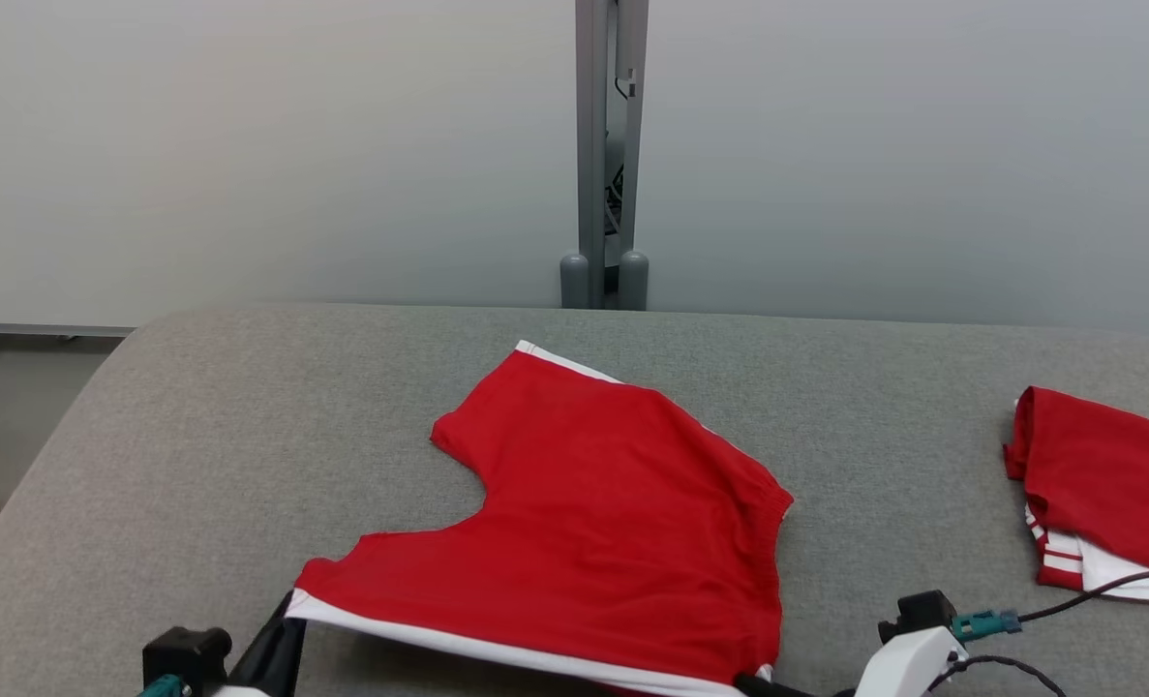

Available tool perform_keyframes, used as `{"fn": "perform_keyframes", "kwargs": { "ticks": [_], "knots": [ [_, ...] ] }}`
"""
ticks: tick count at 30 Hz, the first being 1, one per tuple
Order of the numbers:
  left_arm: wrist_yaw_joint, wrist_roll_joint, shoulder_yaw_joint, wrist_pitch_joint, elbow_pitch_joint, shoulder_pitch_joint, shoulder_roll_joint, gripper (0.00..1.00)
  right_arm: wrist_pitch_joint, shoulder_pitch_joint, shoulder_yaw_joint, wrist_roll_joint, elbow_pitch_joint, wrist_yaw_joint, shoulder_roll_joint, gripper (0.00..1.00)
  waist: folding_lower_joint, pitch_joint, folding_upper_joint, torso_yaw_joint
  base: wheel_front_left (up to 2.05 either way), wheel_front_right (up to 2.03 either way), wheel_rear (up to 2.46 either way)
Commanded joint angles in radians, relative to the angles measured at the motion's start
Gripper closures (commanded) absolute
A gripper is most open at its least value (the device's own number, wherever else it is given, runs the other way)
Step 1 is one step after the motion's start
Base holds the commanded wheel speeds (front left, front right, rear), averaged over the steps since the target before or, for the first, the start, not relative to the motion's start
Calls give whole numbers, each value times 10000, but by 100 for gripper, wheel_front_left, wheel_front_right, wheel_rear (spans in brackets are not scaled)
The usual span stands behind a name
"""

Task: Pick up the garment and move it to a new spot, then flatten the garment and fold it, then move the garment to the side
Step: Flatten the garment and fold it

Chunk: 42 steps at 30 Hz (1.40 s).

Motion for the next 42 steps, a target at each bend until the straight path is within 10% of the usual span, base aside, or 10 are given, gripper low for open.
{"fn": "perform_keyframes", "kwargs": {
  "ticks": [1, 30, 42],
  "knots": [
    [52, 32, 149, -35, 20, -253, 168, 100, -65, -98, -106, 120, -9, -3, -63, 100, 0, 45, -1, -119, 0, 0, 0],
    [-237, 154, 221, 890, 2970, -6264, 1644, 100, -1138, -3757, -826, 225, 982, -3, 2285, 100, 0, 2917, -1, -2962, 0, 0, 0],
    [-448, 658, -639, 1471, 4591, -8515, 2021, 100, -1976, -5282, 635, 1800, 1102, -3, 2366, 100, 0, 4085, -1, -3684, 0, 0, 0]
  ]
}}
